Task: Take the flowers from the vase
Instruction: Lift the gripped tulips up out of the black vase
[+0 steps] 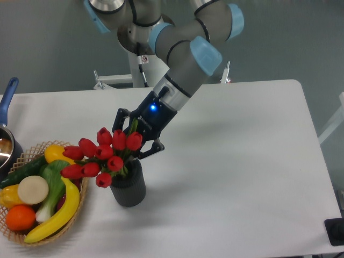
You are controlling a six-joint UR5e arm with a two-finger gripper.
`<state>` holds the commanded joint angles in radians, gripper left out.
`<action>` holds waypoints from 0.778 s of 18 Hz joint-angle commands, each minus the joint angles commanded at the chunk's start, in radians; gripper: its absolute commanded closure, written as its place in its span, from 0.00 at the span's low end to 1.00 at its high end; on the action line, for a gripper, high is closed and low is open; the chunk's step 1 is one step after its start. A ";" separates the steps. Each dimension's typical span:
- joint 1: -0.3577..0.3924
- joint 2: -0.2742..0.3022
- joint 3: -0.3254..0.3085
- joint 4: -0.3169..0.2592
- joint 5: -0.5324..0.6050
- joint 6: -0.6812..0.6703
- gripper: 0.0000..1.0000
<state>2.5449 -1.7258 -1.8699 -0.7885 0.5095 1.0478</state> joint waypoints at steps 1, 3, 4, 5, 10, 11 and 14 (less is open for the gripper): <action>0.002 0.003 0.006 0.000 -0.011 -0.015 0.57; 0.003 0.008 0.018 0.000 -0.012 -0.040 0.57; 0.003 0.008 0.026 0.000 -0.014 -0.057 0.57; 0.003 0.009 0.035 0.000 -0.014 -0.074 0.57; 0.003 0.017 0.061 0.000 -0.049 -0.130 0.57; 0.003 0.017 0.064 0.000 -0.064 -0.135 0.57; 0.005 0.037 0.066 -0.002 -0.074 -0.160 0.57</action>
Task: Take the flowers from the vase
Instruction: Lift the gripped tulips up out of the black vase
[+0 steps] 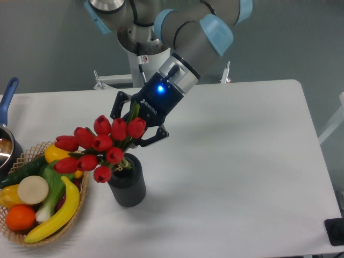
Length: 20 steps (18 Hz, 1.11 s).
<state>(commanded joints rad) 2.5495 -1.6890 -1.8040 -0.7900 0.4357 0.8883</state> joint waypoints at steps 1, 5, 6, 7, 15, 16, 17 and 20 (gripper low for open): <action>0.000 0.003 0.000 0.000 0.000 -0.006 0.57; 0.000 0.008 0.002 0.000 -0.014 -0.026 0.65; 0.002 0.008 0.005 0.000 -0.015 -0.029 0.65; 0.003 0.006 0.008 0.000 -0.017 -0.029 0.65; -0.003 0.029 0.040 0.000 -0.069 -0.083 0.64; -0.005 0.031 0.049 0.000 -0.069 -0.087 0.64; -0.006 0.031 0.061 0.000 -0.069 -0.101 0.64; -0.011 0.026 0.089 0.000 -0.069 -0.129 0.64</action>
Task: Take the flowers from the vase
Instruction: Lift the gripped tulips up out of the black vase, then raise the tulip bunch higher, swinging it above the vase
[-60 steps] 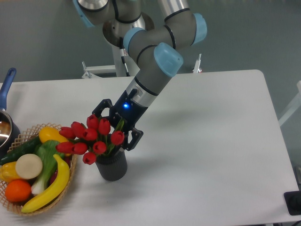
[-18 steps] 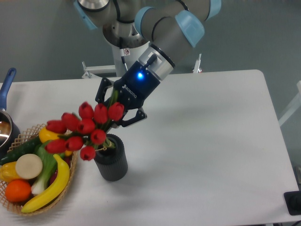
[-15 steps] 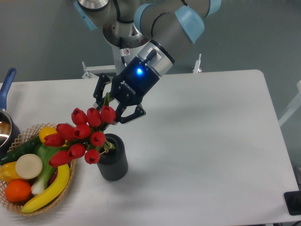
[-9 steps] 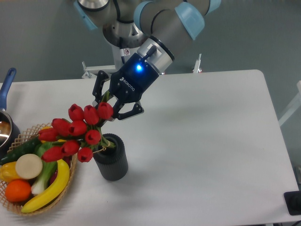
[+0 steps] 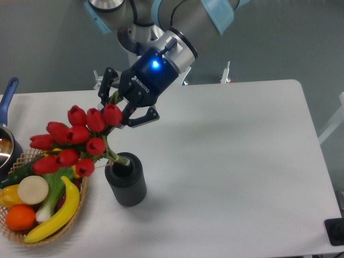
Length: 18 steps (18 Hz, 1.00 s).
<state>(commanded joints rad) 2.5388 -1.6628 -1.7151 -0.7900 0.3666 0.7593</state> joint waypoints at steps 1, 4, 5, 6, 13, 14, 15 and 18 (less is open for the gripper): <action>0.000 0.000 0.005 0.000 -0.002 -0.002 0.64; -0.003 0.005 0.031 0.000 -0.005 -0.023 0.64; -0.003 0.006 0.047 0.000 -0.005 -0.047 0.64; -0.005 0.008 0.066 0.000 -0.005 -0.066 0.64; 0.006 0.005 0.107 0.000 -0.005 -0.104 0.64; 0.012 0.002 0.107 0.000 -0.005 -0.104 0.64; 0.024 -0.002 0.106 0.000 -0.003 -0.103 0.64; 0.073 -0.005 0.086 0.000 -0.002 -0.092 0.66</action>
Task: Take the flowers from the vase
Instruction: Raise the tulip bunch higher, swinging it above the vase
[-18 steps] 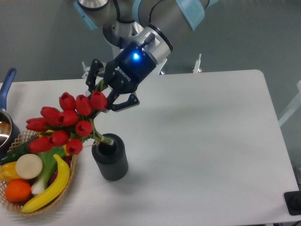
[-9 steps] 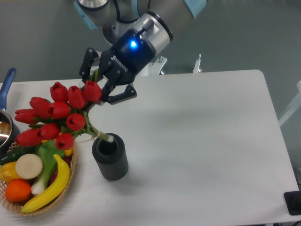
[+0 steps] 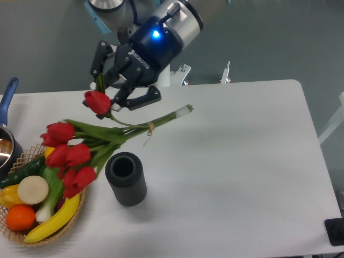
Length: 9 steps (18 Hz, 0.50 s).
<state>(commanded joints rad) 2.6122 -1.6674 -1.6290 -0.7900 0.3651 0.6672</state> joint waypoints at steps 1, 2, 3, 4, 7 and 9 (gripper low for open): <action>0.011 0.000 -0.014 0.002 -0.005 0.003 0.66; 0.020 0.000 -0.012 0.000 -0.006 0.002 0.65; 0.035 0.000 -0.011 0.000 -0.009 0.002 0.65; 0.051 -0.002 -0.009 0.000 -0.015 0.002 0.65; 0.089 -0.006 -0.003 0.000 -0.041 0.003 0.65; 0.104 -0.017 0.003 0.000 -0.043 0.009 0.65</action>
<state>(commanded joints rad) 2.7166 -1.6843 -1.6261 -0.7900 0.3221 0.6764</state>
